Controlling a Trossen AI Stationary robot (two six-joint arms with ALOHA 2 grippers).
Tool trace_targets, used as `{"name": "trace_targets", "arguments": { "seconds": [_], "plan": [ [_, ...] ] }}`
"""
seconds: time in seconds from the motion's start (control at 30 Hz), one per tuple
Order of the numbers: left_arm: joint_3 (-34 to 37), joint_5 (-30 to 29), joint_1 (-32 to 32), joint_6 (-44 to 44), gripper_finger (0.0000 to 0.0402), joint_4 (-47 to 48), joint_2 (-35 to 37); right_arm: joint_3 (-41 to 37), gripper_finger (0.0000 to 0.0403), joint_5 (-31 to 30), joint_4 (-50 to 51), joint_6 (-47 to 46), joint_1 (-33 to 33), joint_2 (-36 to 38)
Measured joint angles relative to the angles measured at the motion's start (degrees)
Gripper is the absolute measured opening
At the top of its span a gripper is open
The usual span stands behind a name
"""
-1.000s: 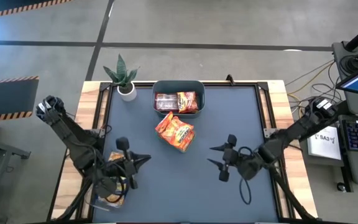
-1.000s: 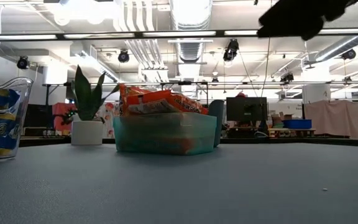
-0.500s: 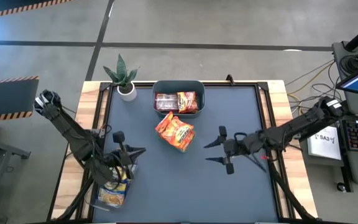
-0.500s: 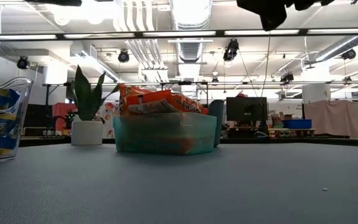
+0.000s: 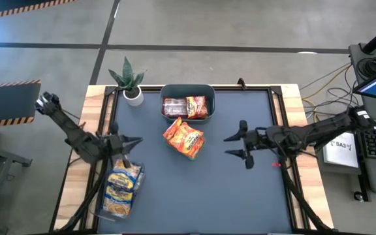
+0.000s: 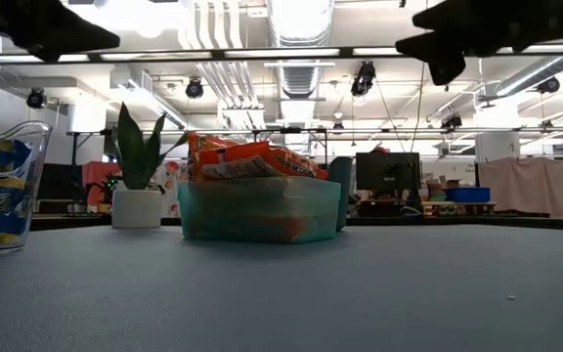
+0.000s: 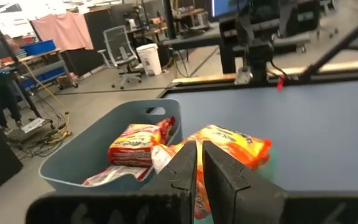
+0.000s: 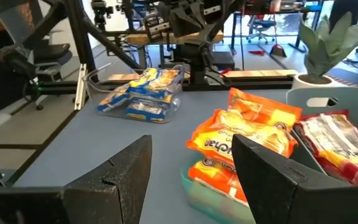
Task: Sort Maruchan noodles
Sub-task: Return to Home Position
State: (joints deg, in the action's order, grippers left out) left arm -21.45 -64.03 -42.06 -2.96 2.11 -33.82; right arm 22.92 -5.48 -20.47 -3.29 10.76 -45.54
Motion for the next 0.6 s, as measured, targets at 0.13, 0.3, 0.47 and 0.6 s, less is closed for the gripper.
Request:
{"name": "trace_targets", "arguments": {
  "seconds": [0.13,0.3,0.47,0.6],
  "plan": [
    [2.01,0.02,0.25,1.4,0.0009,0.0,6.36,-1.58,0.021,0.11,-0.05,-0.13,-0.65,2.38],
    [4.56,0.04,0.28,3.81,0.0009,0.11,13.81,-3.69,0.021,0.13,-0.04,0.18,-0.7,5.98],
    [6.9,0.07,0.28,4.99,0.0009,0.37,20.03,-5.99,0.021,0.13,-0.03,0.32,-0.7,10.55],
    [7.85,-0.3,0.3,4.84,0.0009,0.28,23.94,-8.11,0.021,0.11,0.0,0.39,-0.7,14.62]
  ]
}}
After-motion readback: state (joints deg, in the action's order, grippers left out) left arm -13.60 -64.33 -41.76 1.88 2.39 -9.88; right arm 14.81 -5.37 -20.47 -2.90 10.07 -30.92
